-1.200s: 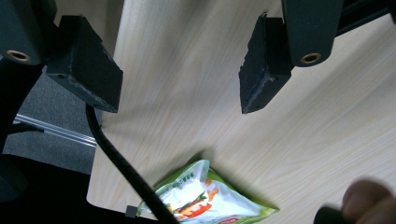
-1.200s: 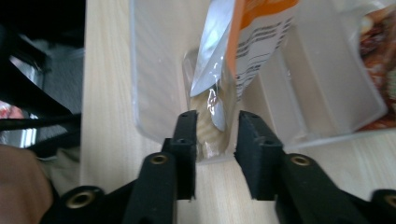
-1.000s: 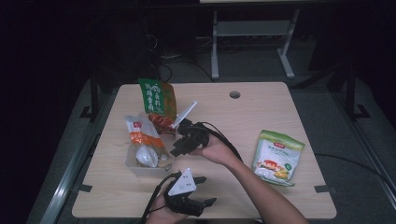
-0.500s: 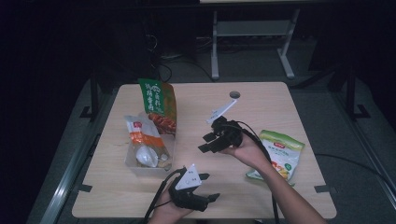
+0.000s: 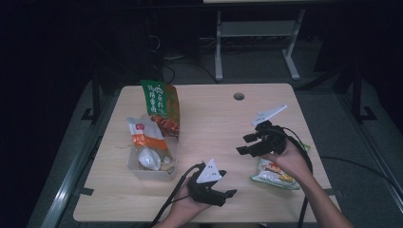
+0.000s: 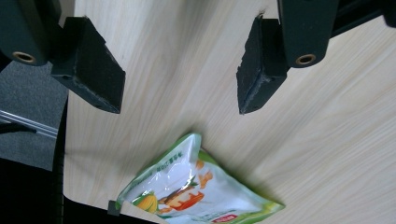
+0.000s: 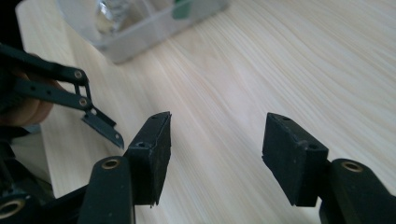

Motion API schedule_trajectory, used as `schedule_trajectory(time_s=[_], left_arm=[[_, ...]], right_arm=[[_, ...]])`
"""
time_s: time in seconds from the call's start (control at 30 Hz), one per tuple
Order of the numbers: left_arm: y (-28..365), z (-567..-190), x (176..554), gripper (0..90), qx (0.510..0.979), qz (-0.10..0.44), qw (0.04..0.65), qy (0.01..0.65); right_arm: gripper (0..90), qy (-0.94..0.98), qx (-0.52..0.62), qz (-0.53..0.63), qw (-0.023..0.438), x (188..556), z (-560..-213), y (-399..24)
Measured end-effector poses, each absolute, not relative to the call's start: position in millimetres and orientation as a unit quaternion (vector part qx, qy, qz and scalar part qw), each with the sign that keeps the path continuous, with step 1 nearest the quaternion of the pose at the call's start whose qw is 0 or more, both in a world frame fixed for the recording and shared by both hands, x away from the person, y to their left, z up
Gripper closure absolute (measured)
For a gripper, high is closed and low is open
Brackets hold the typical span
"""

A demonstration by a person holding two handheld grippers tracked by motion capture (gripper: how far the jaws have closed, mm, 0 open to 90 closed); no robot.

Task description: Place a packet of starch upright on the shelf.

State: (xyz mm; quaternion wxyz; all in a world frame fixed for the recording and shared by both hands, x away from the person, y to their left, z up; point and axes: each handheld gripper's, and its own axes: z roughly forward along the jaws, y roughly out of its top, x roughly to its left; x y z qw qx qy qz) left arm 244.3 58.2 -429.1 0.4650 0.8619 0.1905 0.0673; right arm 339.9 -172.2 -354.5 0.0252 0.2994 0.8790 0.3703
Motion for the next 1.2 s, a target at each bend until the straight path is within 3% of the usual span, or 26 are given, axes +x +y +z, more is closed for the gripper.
schedule_trajectory(time_s=[0.47, 0.9, 1.2], left_arm=[[6.2, -429.0, 267.9, 35.6, 0.86, 0.046, 0.472, 0.188], [-47.9, -442.7, 290.4, 51.5, 0.879, 0.024, 0.443, 0.176], [-65.4, -446.4, 298.9, 51.9, 0.889, 0.03, 0.42, 0.182]], right_arm=[[37.2, 0.853, 0.394, 0.34, 0.045, 327.8, -379.7, -251.9], [33.6, 0.816, 0.484, 0.311, 0.05, 321.3, -413.8, -314.1], [31.9, 0.788, 0.531, 0.309, 0.044, 319.1, -433.2, -346.8]])
